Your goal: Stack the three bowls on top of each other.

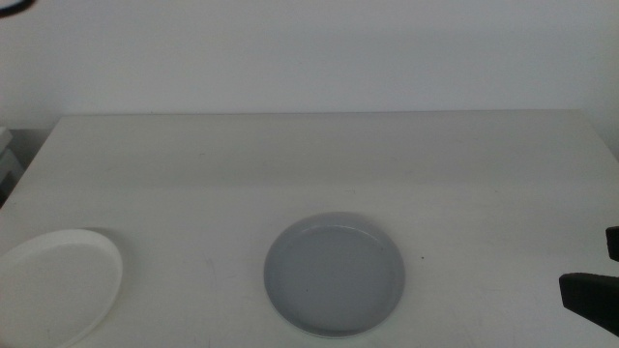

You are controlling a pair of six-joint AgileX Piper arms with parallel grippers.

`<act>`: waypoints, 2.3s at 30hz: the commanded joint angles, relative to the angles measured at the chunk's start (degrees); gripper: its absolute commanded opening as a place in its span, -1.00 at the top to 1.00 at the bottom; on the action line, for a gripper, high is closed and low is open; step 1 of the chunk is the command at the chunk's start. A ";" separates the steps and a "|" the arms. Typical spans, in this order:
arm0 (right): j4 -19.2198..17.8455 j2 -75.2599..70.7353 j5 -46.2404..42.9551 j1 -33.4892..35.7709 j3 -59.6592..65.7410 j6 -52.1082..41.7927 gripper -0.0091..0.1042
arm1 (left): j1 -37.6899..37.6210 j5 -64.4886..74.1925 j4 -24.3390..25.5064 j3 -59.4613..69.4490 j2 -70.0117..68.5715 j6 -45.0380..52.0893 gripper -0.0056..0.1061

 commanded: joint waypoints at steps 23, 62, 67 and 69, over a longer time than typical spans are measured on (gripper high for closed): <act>0.00 0.09 -3.38 -0.02 -1.50 -0.28 -0.12 | 18.45 -3.68 -19.08 -5.56 37.32 25.84 -0.98; 0.00 0.09 -3.38 -0.02 -1.50 -0.28 -0.12 | 18.45 -12.99 -17.56 -5.56 51.94 27.39 0.70; 0.00 0.09 -3.38 -0.02 -1.50 -0.28 -0.12 | 18.38 -10.64 -18.75 -5.61 51.11 27.33 0.90; 0.00 0.09 -3.38 -0.02 -1.50 -0.28 -0.12 | 18.34 -8.74 -20.28 -5.66 49.93 27.33 0.90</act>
